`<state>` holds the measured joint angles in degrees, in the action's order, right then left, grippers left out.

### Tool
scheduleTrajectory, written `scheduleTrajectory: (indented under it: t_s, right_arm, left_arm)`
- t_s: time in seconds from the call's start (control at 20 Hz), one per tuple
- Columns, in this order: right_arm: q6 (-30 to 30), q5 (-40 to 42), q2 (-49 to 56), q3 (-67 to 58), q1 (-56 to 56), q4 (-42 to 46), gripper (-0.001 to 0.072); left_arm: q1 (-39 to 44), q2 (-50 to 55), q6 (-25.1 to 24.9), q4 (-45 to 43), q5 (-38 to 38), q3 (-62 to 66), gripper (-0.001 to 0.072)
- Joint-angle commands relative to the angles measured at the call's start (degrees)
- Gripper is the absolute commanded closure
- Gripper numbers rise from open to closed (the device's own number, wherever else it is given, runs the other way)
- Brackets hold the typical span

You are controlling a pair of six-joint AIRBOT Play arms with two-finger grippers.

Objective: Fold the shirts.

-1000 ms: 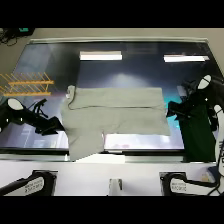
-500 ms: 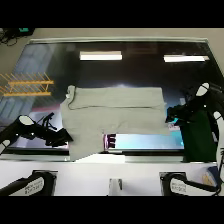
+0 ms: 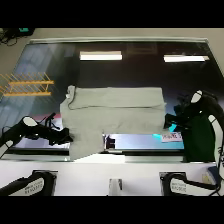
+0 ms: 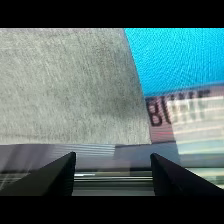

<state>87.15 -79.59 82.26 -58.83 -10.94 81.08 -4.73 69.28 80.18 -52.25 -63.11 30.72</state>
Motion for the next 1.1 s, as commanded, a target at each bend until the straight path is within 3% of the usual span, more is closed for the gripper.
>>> scheduleTrajectory:
  t_s: [0.0,0.1,0.4,0.5,0.55,0.6,0.75,0.9,1.05]
  right_arm:
    - [0.0,0.8,2.6,1.0,0.0,0.7,0.0205]
    - [0.0,1.7,3.4,1.0,0.0,0.7,0.0177]
    - [0.0,2.6,6.4,1.0,0.0,-2.2,0.0195]
    - [-0.2,3.1,6.9,1.0,0.1,-4.9,0.0373]
    - [-0.2,3.2,6.9,0.9,0.1,-5.2,0.0615]
    - [-0.2,3.1,6.8,0.5,0.1,-4.9,0.0692]
    - [-3.4,1.5,5.7,-3.5,0.1,-4.3,0.0693]
    - [-2.6,2.5,4.0,-11.3,0.1,-4.8,0.0695]
    - [-0.8,8.6,4.1,-19.1,0.6,-7.7,0.0695]
  left_arm:
    - [0.0,0.0,-0.5,0.5,-0.7,0.0,0.0675]
    - [0.0,-0.7,-1.3,0.5,-1.0,0.0,0.0675]
    - [0.0,-2.9,-1.3,0.5,-1.0,0.1,0.0675]
    - [0.0,-3.0,-1.3,0.5,-1.0,0.1,0.0675]
    - [0.0,-3.0,-1.3,0.5,-1.0,0.1,0.0675]
    - [0.0,-3.0,-1.3,0.5,-1.0,0.3,0.0675]
    - [0.0,-3.5,-2.9,0.4,-1.8,4.5,0.0676]
    - [0.0,-3.5,-3.0,0.3,-4.2,14.6,0.0677]
    - [0.0,-2.5,-3.0,0.2,-2.0,25.9,0.0678]
